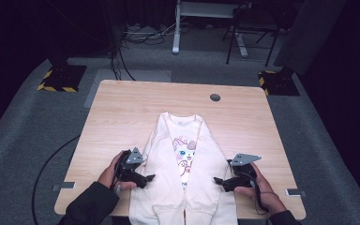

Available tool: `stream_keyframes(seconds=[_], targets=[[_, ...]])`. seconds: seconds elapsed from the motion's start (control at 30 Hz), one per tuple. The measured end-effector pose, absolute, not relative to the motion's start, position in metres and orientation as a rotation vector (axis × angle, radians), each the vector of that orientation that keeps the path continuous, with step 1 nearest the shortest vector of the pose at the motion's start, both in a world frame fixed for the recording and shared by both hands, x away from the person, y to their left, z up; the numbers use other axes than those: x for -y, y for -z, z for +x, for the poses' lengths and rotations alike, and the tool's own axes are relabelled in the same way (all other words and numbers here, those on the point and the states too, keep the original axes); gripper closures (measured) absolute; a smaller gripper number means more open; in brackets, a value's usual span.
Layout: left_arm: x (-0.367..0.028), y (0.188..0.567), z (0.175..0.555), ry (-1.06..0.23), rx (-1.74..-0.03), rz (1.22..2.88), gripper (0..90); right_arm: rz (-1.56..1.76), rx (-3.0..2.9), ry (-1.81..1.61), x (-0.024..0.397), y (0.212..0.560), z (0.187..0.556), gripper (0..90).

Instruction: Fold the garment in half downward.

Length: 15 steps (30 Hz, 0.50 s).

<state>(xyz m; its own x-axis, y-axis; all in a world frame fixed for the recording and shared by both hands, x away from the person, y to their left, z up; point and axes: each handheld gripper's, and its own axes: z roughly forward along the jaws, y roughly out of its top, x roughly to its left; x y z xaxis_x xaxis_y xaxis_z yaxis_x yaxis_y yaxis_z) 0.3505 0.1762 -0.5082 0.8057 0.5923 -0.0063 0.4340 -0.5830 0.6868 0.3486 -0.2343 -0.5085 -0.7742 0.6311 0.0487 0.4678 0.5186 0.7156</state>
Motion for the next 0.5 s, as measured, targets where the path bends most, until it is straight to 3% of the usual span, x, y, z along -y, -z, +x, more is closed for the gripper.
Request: stream_keyframes(seconds=[0.5], targets=[[-0.1740, 0.5070, 0.3476, -0.279, -0.752, 2.297, 6.4, 0.933, -2.556, -1.094, 0.2347, 0.5076, 0.3458, 5.8]])
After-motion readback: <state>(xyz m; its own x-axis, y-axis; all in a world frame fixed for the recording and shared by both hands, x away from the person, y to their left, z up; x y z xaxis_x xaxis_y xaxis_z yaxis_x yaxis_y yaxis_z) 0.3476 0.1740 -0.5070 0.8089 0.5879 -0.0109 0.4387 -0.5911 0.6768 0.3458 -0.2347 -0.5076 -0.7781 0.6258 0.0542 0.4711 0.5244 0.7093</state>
